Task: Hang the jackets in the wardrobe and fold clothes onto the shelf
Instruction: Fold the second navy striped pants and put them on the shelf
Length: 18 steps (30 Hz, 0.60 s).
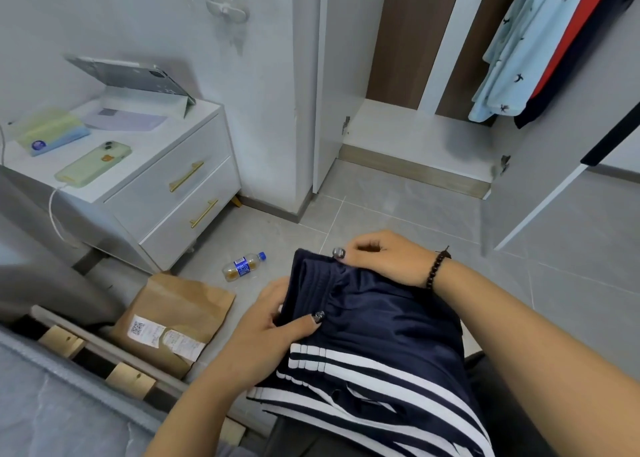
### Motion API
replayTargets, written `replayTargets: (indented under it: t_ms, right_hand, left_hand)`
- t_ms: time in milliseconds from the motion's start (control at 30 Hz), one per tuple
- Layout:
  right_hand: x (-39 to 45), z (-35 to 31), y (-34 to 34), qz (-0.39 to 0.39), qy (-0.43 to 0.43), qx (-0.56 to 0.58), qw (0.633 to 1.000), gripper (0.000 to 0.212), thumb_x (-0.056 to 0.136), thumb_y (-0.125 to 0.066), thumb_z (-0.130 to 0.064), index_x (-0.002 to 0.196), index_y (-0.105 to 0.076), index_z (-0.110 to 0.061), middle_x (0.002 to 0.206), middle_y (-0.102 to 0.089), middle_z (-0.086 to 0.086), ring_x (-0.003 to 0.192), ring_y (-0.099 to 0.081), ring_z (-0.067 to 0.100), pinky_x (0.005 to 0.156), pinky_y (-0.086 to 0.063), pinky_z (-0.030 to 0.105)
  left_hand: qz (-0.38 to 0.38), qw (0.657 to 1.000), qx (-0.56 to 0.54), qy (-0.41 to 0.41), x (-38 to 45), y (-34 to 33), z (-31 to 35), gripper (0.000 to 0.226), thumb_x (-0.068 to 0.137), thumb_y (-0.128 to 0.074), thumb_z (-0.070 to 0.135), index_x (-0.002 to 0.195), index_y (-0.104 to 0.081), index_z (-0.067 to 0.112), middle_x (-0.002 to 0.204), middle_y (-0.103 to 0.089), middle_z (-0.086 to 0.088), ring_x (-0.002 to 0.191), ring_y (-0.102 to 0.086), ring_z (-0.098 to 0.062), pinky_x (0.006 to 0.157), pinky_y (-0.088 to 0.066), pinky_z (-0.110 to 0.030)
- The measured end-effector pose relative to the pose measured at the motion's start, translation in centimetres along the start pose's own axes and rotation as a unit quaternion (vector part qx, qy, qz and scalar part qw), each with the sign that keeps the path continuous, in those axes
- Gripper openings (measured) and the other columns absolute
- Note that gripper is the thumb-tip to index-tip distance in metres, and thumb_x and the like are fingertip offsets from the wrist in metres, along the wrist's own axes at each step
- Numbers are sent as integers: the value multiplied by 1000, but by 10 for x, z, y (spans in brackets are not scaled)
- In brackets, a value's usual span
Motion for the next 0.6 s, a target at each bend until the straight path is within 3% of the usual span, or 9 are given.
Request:
replayTargets:
  t_ms: [133,267,367,500,600]
  right_hand:
    - [-16,-11,15,19,23,87,996,37,67,-69,-47,97,-70,-26,97,-73,4,85,-65,8,86,-52,20]
    - [-24,-11,32,133,49,85,986,34,69,-78,-37,100,-68,-25,91,-68,-6,76,-60,8,81,-51,21]
    - [-41,7,30,225,35,27,973,32,81,-74,-25,111,-62,-24,105,-65,-9,89,-59,2,85,-46,21]
    - [-73,33,12,259,52,31,964,81,68,-77,-48,138,-38,-34,127,-48,-24,117,-43,-12,99,-34,10]
    - [-81,56,4,279,7,27,960,93,62,-70,-66,141,-36,-32,130,-42,-21,120,-41,-2,105,-33,22]
  left_hand:
    - [-21,1000,-17,-3,13,3,25,35,87,-66,7,108,-71,35,109,-73,0,100,-69,-18,80,-56,-29]
    - [-6,992,-64,107,27,5,17,25,89,-65,12,114,-67,17,105,-74,-9,97,-70,-30,89,-54,-47]
    - [-16,980,-39,195,22,0,-8,22,90,-64,16,110,-68,10,99,-74,-15,94,-71,-34,93,-53,-49]
    - [8,960,-85,266,5,-3,-41,33,82,-73,21,110,-67,5,99,-74,-17,93,-71,-34,90,-55,-47]
    - [6,949,-105,298,-5,-4,-51,46,69,-82,37,105,-74,10,102,-74,-15,94,-71,-31,89,-55,-43]
Point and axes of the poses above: each hand's wrist, its own x-axis towards the middle knuckle, its own y-axis out of the back of the hand, z = x × y, the point moved 8 cm from there along x, towards the middle knuckle
